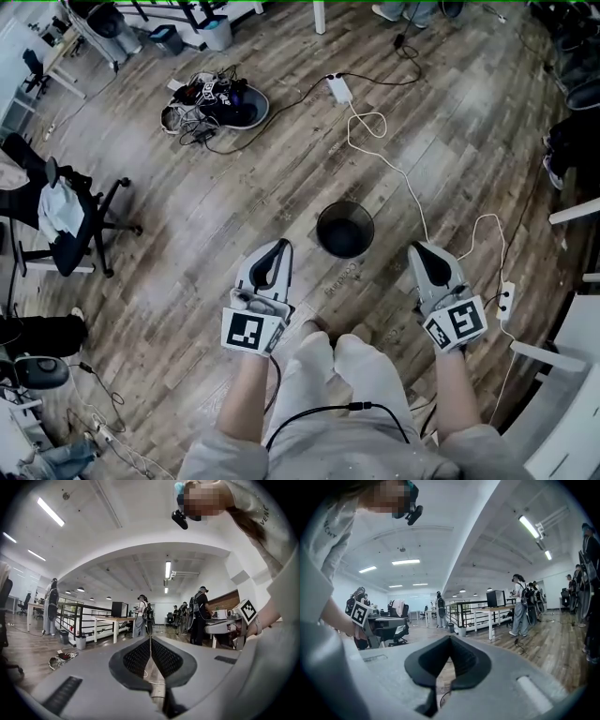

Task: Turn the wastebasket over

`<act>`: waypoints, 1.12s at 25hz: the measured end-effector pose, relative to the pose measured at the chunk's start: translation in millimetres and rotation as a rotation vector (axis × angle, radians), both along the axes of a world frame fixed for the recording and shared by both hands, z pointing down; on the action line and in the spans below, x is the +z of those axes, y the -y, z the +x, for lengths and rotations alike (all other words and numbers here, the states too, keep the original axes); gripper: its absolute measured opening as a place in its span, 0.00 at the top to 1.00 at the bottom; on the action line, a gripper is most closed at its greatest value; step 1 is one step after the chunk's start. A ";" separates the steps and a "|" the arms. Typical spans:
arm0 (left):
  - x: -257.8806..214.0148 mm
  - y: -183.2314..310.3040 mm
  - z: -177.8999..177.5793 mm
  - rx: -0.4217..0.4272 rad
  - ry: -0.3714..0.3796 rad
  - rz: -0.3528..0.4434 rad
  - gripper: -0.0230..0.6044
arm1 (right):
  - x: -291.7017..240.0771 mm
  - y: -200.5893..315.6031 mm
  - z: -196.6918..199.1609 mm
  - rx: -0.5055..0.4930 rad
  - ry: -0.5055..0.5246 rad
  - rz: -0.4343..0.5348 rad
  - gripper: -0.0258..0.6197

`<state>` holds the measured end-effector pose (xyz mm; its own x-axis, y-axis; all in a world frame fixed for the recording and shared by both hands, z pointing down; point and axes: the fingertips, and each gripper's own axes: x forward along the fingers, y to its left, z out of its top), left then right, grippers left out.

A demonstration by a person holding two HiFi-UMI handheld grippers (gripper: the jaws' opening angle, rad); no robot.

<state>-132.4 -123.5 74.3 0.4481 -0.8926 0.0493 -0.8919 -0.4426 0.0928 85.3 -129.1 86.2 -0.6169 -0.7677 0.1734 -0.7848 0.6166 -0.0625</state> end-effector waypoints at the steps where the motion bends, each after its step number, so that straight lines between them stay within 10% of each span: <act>1: -8.0 -3.5 -0.9 -0.003 0.003 -0.002 0.95 | -10.4 -1.8 -0.1 0.003 0.002 0.007 0.96; 28: -177.9 -51.0 8.1 0.005 -0.020 0.141 0.95 | -168.8 -50.5 -16.8 0.023 0.039 0.155 0.96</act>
<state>-124.3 -72.5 -103.6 0.4524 -0.8877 -0.0859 -0.8881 -0.4572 0.0470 68.5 -78.6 -82.6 -0.6026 -0.7976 0.0281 -0.7979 0.6028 0.0010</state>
